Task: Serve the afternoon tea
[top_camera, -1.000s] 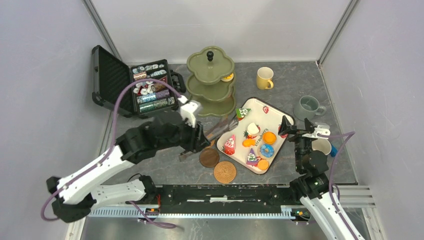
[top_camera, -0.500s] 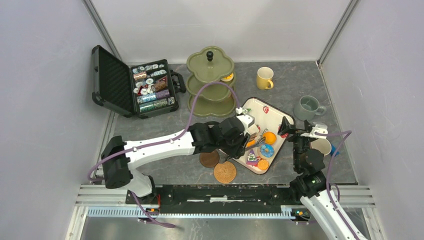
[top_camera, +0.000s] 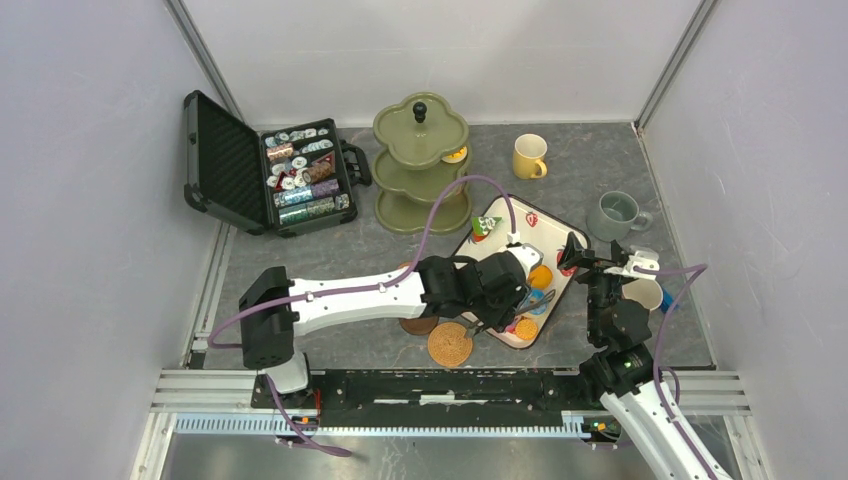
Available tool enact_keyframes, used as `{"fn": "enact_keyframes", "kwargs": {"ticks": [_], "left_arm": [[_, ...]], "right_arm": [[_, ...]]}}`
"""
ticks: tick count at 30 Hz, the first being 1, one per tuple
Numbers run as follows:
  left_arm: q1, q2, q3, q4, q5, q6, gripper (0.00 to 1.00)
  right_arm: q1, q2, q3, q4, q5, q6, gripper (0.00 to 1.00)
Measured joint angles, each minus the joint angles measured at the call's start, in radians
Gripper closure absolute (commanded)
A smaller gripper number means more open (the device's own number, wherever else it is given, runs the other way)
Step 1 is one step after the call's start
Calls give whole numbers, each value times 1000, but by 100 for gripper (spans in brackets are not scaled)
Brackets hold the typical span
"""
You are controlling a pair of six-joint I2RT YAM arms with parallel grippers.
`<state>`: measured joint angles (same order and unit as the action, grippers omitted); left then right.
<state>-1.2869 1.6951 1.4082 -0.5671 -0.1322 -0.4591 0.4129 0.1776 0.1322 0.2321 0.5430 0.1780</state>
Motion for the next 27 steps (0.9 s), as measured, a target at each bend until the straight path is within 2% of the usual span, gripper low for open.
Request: {"fn": "enact_keyframes", "kwargs": {"ticks": [13, 27], "left_arm": [[-27, 20, 6, -31, -69, 0, 41], [-35, 75, 24, -30, -76, 0, 37]], "right_arm": [[0, -13, 0, -1, 1, 1, 2], [0, -6, 0, -1, 8, 1, 2]]}}
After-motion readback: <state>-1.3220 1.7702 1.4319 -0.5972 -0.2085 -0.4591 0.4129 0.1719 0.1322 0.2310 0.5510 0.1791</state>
